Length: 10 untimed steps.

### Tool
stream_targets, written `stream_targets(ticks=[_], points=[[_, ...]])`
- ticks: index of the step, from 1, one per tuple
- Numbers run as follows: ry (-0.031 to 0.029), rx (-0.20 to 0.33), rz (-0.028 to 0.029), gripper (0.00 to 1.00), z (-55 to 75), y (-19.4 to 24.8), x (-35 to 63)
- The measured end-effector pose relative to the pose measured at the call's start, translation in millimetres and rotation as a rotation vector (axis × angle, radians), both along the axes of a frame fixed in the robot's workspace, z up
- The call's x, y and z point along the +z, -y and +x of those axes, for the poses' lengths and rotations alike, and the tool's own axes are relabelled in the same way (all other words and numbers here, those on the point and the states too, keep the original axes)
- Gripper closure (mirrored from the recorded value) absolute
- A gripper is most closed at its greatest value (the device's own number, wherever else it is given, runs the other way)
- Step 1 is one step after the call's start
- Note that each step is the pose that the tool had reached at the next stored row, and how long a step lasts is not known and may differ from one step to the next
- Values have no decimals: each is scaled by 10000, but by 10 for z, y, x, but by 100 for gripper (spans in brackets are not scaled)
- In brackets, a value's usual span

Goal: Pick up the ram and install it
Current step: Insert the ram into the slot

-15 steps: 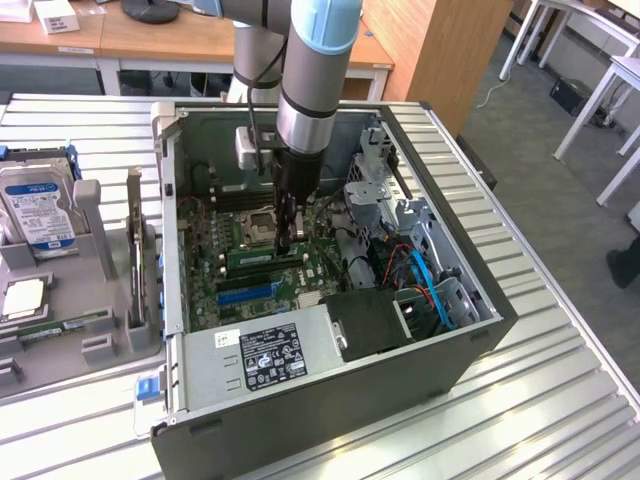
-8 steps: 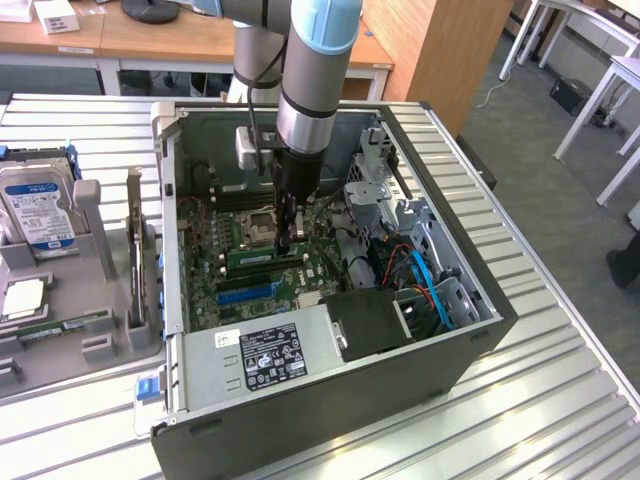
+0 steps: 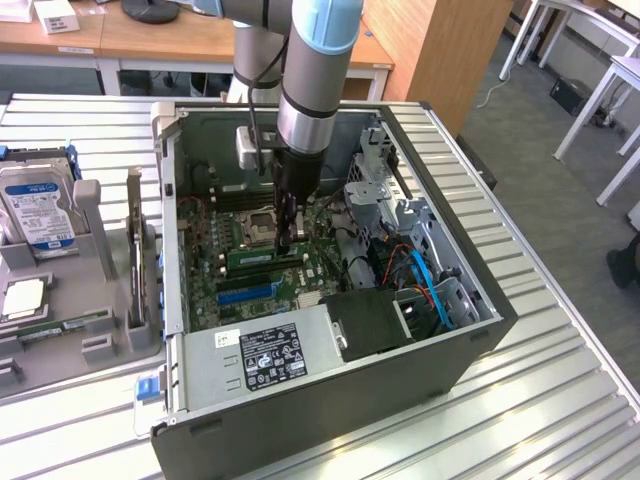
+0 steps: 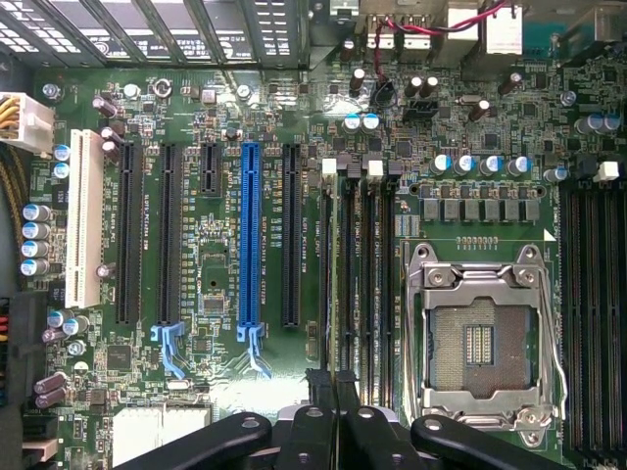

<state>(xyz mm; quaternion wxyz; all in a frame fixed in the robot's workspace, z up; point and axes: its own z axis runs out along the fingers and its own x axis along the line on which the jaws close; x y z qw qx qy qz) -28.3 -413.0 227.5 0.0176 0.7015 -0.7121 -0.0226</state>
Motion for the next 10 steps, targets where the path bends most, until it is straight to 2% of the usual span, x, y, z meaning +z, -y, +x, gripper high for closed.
stream_targets(ticks=[10], points=[[-2,0,1,88,2,0,0]])
